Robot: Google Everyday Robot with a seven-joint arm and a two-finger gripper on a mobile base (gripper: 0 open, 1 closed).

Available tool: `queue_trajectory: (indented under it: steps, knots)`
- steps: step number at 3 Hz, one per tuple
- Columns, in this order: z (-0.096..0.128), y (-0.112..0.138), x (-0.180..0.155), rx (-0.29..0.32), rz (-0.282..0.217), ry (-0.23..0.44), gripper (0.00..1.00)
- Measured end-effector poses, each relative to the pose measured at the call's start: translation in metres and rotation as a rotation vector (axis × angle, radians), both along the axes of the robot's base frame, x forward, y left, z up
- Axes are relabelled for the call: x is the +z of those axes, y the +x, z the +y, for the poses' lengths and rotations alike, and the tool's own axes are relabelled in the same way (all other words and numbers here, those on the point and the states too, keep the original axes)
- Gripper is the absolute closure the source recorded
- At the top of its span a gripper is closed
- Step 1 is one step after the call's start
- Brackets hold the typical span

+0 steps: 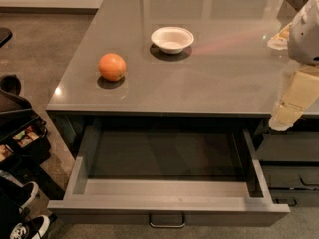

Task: Close top drawer

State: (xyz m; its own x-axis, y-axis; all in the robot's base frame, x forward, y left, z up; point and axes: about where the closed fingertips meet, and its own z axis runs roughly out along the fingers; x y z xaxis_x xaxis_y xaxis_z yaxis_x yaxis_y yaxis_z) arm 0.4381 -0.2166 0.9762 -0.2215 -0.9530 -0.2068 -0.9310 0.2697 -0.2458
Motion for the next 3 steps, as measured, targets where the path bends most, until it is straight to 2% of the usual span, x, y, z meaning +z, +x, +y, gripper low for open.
queue_trajectory:
  steps: [1,2,3]
  knots:
    - [0.0,-0.008,-0.001,-0.007,-0.007,-0.004,0.0]
    - [-0.004,-0.052,-0.002,-0.068,-0.036,0.028,0.0]
    - [-0.009,-0.12,-0.001,-0.204,-0.114,0.076,0.0]
